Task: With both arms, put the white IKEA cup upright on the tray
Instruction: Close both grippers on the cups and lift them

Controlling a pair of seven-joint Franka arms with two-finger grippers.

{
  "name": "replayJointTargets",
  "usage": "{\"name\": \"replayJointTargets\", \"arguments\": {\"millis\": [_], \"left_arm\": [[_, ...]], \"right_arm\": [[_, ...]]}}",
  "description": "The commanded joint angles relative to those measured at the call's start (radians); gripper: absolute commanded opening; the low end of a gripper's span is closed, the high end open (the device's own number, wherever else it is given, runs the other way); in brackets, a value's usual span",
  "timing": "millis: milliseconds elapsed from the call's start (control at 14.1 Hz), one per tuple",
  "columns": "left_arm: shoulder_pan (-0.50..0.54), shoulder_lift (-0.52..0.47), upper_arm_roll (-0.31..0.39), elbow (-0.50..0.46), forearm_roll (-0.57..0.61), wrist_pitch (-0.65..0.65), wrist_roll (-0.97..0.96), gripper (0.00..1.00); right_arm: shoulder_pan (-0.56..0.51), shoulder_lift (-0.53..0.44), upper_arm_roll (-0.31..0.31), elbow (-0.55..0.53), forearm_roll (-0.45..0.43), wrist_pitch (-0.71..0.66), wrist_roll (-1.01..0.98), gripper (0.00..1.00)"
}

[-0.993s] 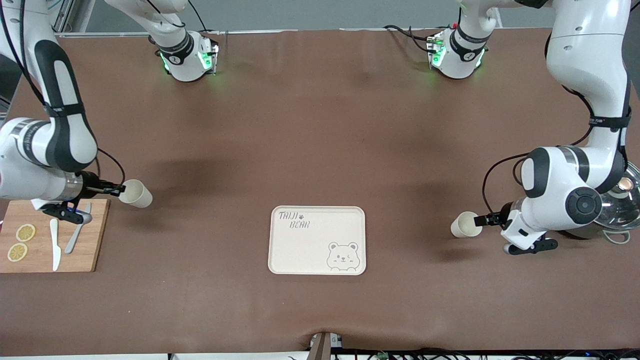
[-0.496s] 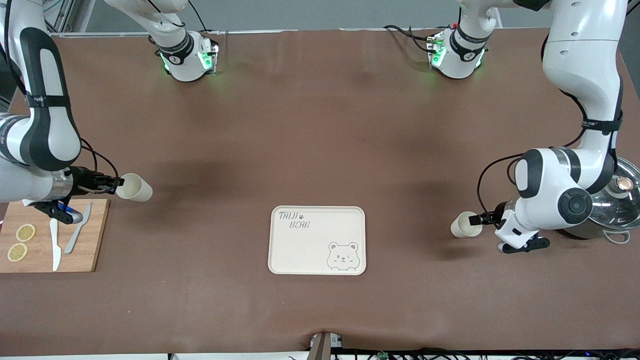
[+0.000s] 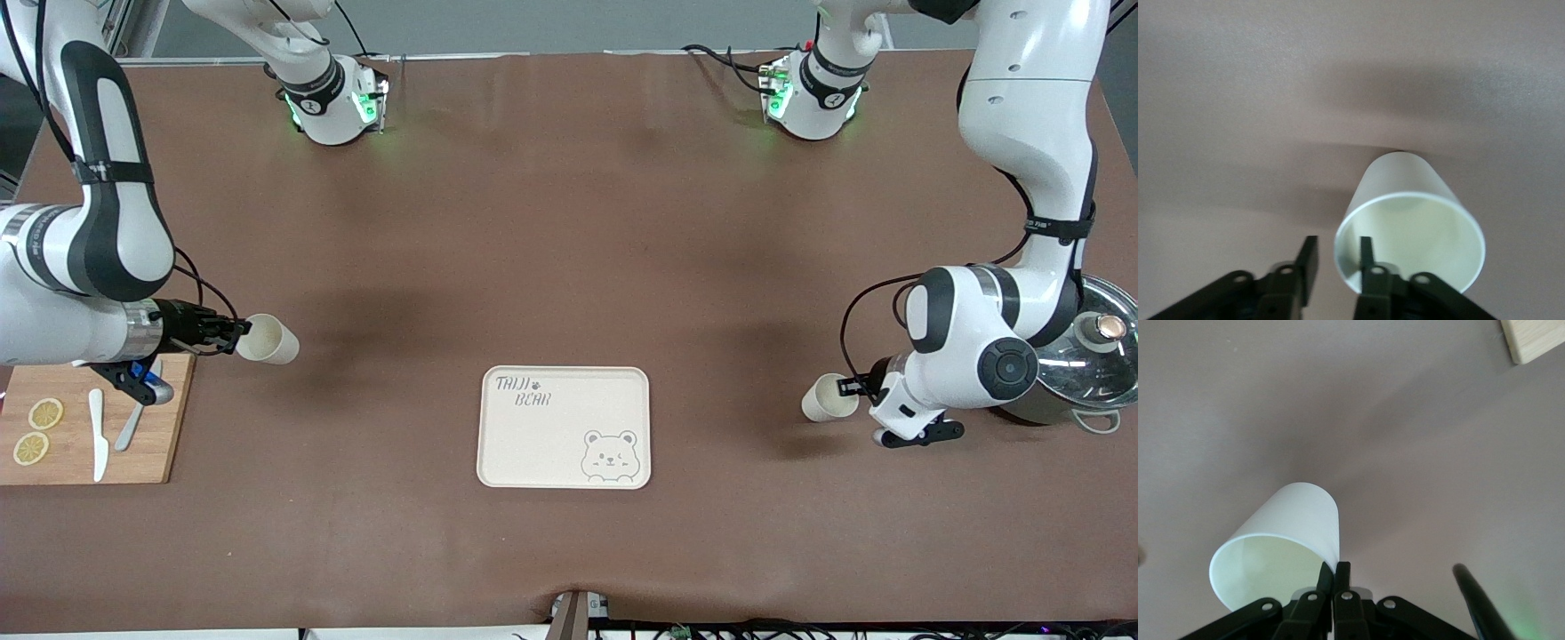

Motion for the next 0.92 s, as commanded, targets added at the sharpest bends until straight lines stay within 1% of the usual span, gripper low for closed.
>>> {"name": "replayJointTargets", "arguments": {"millis": [0,142,284,425,567,709,851], "left_arm": [[-0.003,0.005,-0.004,-0.001,-0.017,0.015,-0.007,0.0],[-0.004,0.011,-0.004,0.006,-0.016,0.015,-0.005,0.0],[-0.004,0.009,-0.004,0.028,-0.016,0.014,-0.001,0.0],[-0.009,0.005,-0.01,0.045,-0.016,0.011,-0.007,0.0],[-0.012,-0.001,-0.023,0.057,-0.017,0.002,-0.024,0.0],[-0.01,-0.009,-0.046,0.057,-0.017,-0.003,-0.053,0.0],[-0.01,-0.014,-0.076,0.057,-0.017,-0.026,-0.119,0.0]], "right_arm": [[0.04,-0.003,-0.004,0.023,0.018,-0.012,0.079,0.0],[0.063,-0.007,-0.002,0.025,0.02,-0.017,0.095,0.0],[0.101,-0.006,-0.002,0.051,0.058,-0.013,0.201,0.0],[0.131,0.003,-0.004,0.063,0.073,0.001,0.23,0.0],[0.135,0.011,-0.004,0.063,0.09,0.014,0.234,0.0],[0.151,0.011,-0.005,0.063,0.084,0.015,0.234,0.0],[0.152,0.013,-0.005,0.063,0.089,0.015,0.237,0.0]]}}
